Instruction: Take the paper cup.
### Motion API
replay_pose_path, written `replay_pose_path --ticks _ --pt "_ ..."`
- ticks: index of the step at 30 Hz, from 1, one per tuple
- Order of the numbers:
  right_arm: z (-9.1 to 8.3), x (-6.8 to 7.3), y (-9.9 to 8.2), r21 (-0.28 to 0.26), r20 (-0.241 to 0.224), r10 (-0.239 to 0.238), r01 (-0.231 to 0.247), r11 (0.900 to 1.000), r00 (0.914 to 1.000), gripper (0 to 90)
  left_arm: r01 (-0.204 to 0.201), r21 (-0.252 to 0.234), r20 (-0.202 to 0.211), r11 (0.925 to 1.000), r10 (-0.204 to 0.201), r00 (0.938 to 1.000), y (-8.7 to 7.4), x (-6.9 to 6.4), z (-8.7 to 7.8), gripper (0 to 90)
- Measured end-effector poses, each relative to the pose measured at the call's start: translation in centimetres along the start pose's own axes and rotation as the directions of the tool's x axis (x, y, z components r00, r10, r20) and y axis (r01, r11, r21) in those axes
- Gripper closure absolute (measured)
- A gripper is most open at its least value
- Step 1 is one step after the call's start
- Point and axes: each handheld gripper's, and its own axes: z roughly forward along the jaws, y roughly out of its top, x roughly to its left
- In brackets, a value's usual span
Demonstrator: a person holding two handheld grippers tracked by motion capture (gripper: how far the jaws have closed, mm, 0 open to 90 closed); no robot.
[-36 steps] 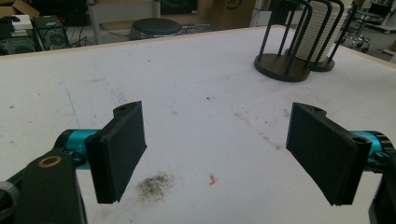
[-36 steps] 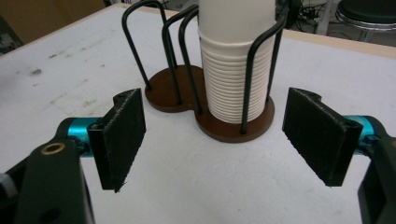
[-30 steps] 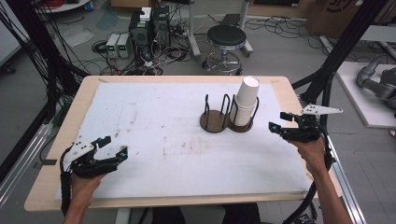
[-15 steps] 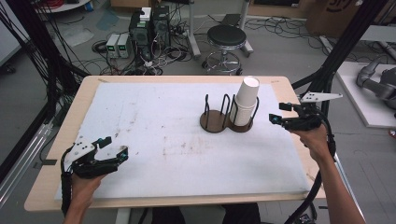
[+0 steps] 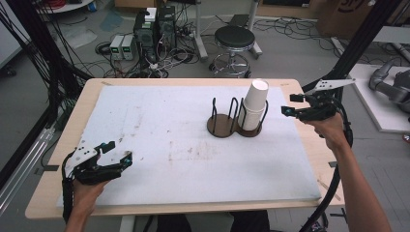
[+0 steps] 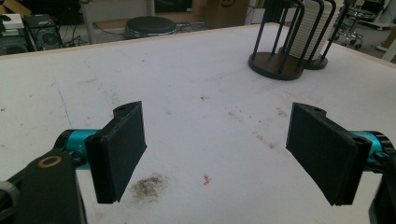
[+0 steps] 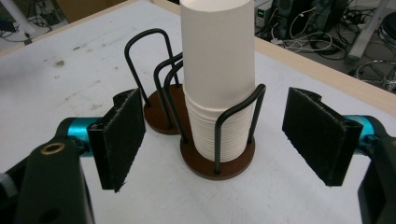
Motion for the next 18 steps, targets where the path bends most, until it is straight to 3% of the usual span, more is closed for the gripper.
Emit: replay_pose_path --ticks 18 --pt "0.9 -2.5 3.6 0.087 -0.056 -0.045 0.05 0.9949 0.9974 21.8 -0.021 0.006 0.013 0.9998 0.021 0.9997 0.2 -0.7 -0.1 19.6"
